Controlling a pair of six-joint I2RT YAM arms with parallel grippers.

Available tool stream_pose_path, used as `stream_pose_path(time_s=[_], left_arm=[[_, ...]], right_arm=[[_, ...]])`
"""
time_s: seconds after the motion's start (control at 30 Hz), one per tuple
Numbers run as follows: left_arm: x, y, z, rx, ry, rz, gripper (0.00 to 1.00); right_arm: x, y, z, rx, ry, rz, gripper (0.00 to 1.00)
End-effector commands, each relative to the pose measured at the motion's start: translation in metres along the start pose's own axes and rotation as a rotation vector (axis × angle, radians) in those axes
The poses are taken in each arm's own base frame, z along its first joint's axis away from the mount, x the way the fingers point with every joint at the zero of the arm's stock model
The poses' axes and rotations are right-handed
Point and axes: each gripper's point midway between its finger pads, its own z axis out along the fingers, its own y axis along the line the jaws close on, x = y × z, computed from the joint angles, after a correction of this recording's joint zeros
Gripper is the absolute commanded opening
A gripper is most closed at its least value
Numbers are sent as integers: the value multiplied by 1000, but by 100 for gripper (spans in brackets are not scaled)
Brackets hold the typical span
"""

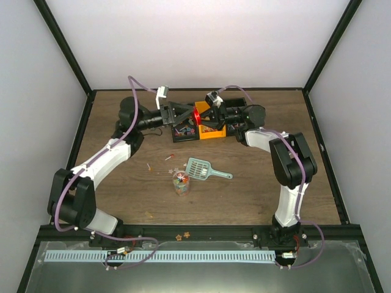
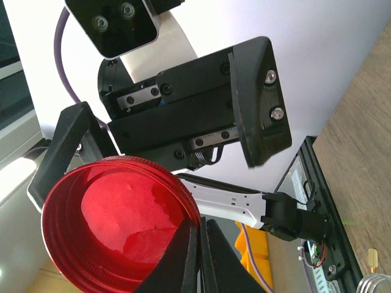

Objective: Pack the candies
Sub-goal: Close the bottle lid on the packing bottle.

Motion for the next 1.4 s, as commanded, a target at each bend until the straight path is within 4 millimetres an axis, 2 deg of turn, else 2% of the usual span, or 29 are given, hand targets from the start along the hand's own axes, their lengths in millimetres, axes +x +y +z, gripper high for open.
stream_pose_path(time_s=[0.0, 0.13, 0.37, 0.8, 1.13, 1.27, 1.37], left_arm=[[-1, -8, 9, 19, 7, 53, 100], [3, -1, 8, 3, 3, 37, 100], [4, 0, 8, -5, 8, 27, 96], [8, 8, 6, -38, 14, -8, 81], [12, 9, 3, -58, 12, -19, 74], [12, 11, 2, -69, 9, -29, 63], [12, 12, 2, -71, 8, -35, 62]], right_arm=[[3, 20, 2, -12, 21, -96, 1], [1, 15, 2, -8, 22, -87, 1], [-2, 8, 2, -4, 19, -85, 1], [-7, 2, 1, 37, 18, -93, 1], [-13, 0, 1, 54, 7, -98, 1], [-13, 0, 1, 54, 6, -95, 1], [-13, 0, 1, 52, 3, -93, 1]])
